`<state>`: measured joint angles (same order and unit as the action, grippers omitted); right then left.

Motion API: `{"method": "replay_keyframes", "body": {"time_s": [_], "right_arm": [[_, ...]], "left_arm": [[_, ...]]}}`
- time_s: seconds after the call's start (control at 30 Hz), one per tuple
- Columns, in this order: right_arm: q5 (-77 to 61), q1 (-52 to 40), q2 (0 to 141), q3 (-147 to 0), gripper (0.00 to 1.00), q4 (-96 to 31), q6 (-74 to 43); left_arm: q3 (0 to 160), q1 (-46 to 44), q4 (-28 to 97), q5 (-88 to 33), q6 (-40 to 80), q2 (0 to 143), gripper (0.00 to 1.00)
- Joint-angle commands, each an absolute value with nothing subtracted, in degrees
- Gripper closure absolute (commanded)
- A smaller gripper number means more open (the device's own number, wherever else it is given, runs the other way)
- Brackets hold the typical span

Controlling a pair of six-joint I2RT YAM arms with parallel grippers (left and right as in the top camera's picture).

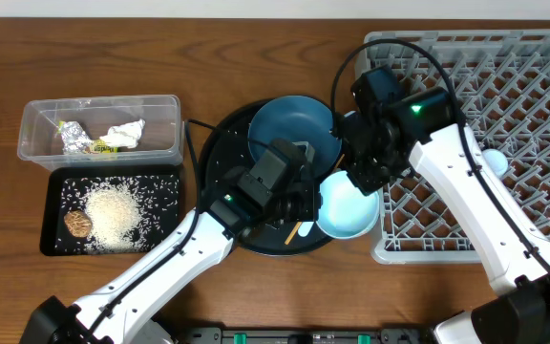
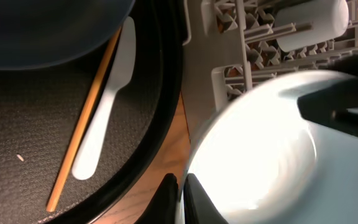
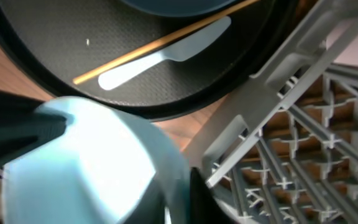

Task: Sort waste into correct bins and load items into the dishwasher rack
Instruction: 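Move the right gripper to the bowl and grasp its rim, then open the left gripper and carry the bowl right toward the rack, then lower the bowl into the rack's right side and release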

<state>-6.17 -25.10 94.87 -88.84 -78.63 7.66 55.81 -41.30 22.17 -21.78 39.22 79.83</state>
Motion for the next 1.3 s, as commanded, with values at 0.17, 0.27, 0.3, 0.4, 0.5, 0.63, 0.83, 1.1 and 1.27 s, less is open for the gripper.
{"method": "replay_keyframes", "body": {"time_s": [0.17, 0.27, 0.3, 0.4, 0.5, 0.63, 0.83, 1.1, 1.27], "right_arm": [[-8.19, -25.58, 94.72, -88.60, 0.99, -78.39, 7.51], [-8.40, -25.58, 94.72, -88.60, 0.99, -78.15, 7.33], [-8.38, -25.58, 94.70, -88.68, 0.99, -78.04, 7.31], [-7.86, -25.23, 94.30, -89.25, 0.99, -77.73, 6.50], [-7.53, -24.58, 93.51, -90.21, 0.99, -77.49, 5.15], [-7.57, -24.32, 92.47, -91.74, 0.99, -77.43, 4.71], [-4.71, -23.99, 91.11, -94.04, 0.99, -76.66, 2.13], [23.73, -18.63, 89.91, -100.95, 0.99, -80.79, -9.54], [39.31, -12.49, 89.62, -101.60, 0.99, -81.06, -11.38]], "left_arm": [[57.06, -41.04, 21.78, -22.04, 39.75, 78.85, 0.94], [57.17, -40.93, 21.67, -21.17, 39.62, 78.85, 0.94], [57.36, -40.62, 21.65, -21.19, 39.09, 78.85, 0.94], [58.65, -38.81, 21.69, -21.67, 37.98, 78.41, 0.94], [60.82, -36.03, 21.67, -23.31, 37.80, 76.42, 0.83], [64.16, -32.08, 21.67, -24.75, 36.64, 72.01, 0.62], [65.49, -27.05, 22.76, -24.84, 33.95, 64.49, 0.38], [65.47, -17.28, 41.89, -19.18, 28.80, 60.58, 0.34], [64.38, -14.52, 49.74, -17.04, 24.86, 61.76, 0.29]]}}
